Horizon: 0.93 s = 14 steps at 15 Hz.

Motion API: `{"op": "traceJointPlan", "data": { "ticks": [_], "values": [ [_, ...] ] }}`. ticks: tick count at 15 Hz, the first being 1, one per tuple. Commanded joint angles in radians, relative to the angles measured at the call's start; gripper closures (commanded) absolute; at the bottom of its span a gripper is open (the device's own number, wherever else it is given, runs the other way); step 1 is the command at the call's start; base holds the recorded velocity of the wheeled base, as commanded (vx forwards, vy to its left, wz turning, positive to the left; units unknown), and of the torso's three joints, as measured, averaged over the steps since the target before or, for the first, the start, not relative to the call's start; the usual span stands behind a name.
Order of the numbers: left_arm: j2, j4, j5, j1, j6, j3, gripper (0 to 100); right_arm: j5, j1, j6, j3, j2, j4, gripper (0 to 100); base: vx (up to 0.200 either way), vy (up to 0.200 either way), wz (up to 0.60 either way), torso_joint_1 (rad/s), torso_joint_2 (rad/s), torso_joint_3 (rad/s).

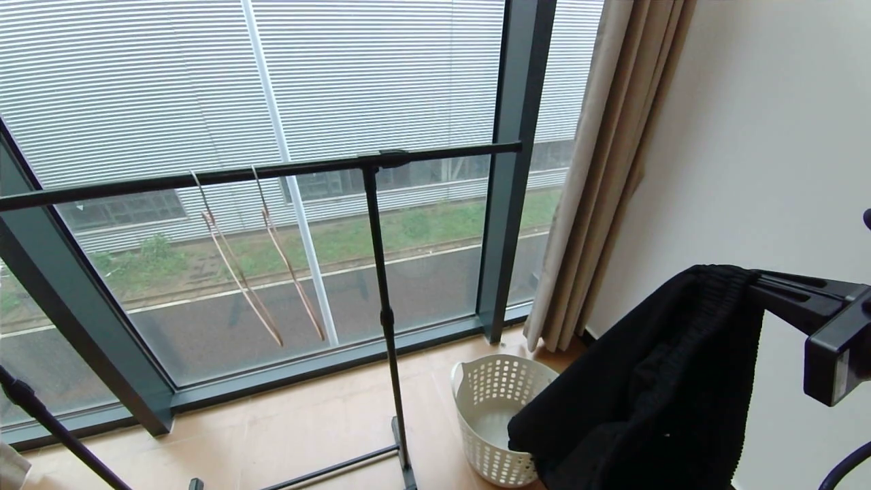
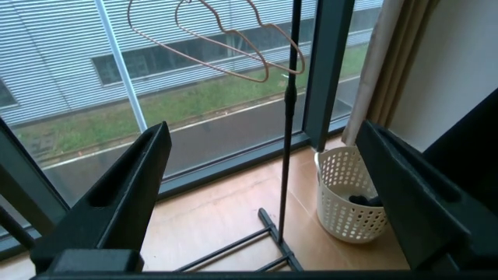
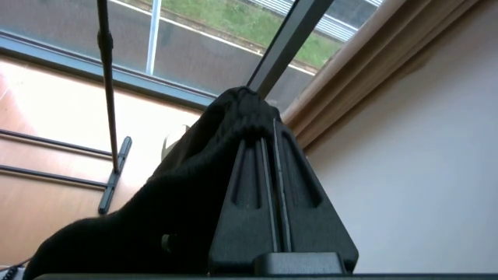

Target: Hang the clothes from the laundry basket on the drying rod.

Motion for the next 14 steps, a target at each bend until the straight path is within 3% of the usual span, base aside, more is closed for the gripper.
{"op": "traceJointPlan", "data": {
  "ticks": [1, 7, 14],
  "values": [
    [0.0, 0.0, 0.0, 0.0, 0.0, 0.0, 0, 0.0, 0.0, -0.011, 0.003, 0.003, 0.0, 100, 0.0, 0.0, 0.0, 0.017, -0.04, 0.085],
    [0.0, 0.0, 0.001, 0.0, 0.002, 0.0, 0, 0.0, 0.0, -0.018, 0.011, 0.003, 0.0, 100, 0.0, 0.0, 0.0, 0.006, 0.0, 0.099],
    [0.0, -0.001, 0.001, 0.002, 0.002, 0.0, 0, 0.0, 0.002, -0.029, 0.026, 0.002, 0.0, 100, 0.0, 0.0, 0.0, 0.001, 0.0, -0.024]
  ]
}}
